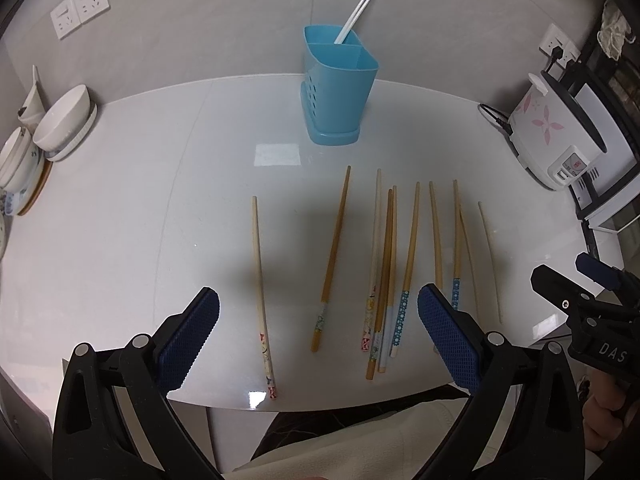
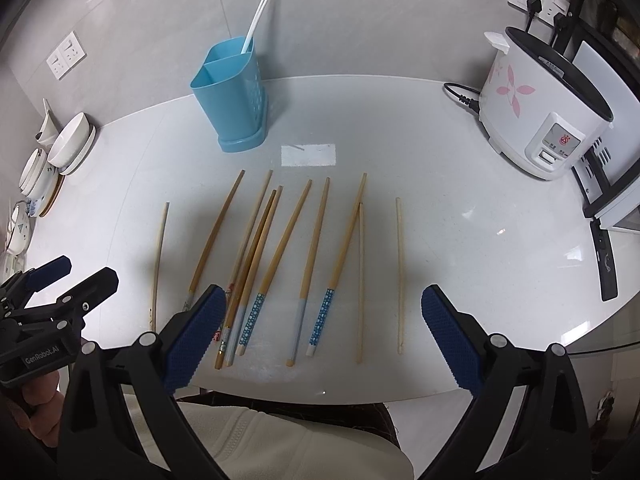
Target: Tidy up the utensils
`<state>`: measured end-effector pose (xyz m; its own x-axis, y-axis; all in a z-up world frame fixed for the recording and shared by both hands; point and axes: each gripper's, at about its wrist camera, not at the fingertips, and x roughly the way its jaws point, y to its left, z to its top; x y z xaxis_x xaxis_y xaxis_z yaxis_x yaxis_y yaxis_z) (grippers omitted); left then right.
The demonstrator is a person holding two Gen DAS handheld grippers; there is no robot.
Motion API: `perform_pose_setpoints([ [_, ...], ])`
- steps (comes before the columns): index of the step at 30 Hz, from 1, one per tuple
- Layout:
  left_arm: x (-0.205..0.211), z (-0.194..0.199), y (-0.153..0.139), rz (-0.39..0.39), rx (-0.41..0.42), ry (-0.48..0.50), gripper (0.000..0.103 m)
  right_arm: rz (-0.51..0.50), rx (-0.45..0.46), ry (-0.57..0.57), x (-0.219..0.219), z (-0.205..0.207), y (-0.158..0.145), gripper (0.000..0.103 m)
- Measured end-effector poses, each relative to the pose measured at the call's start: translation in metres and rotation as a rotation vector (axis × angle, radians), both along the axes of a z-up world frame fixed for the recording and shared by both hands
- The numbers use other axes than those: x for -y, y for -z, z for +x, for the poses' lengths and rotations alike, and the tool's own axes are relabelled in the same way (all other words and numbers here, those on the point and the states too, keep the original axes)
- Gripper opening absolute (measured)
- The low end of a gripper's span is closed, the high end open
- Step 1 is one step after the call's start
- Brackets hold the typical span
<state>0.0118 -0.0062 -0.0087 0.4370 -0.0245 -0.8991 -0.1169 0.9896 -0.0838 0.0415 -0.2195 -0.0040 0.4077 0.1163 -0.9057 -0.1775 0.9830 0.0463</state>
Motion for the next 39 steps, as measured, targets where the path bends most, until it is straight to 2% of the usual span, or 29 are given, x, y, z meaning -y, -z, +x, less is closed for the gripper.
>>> perform_pose_setpoints([
  [23, 0.004, -0.003, -0.002, -0.001, 0.007, 0.0, 0.097, 0.002, 0.005, -0.005, 0.003, -0.003, -0.003, 0.094],
  [28, -0.009, 0.006, 0.005, -0.009, -0.005, -0.02, 0.097, 0.009, 0.0, -0.006, 0.004, 0.006, -0.001, 0.094],
  [34, -0.037, 0.025, 0.031, 0.035, -0.033, -0.086, 0.096, -0.047, -0.025, 0.017, 0.014, 0.037, 0.028, 0.088],
  [39, -0.061, 0.04, 0.061, 0.059, -0.081, -0.134, 0.095, -0.085, -0.091, 0.03, 0.023, 0.057, 0.065, 0.076],
])
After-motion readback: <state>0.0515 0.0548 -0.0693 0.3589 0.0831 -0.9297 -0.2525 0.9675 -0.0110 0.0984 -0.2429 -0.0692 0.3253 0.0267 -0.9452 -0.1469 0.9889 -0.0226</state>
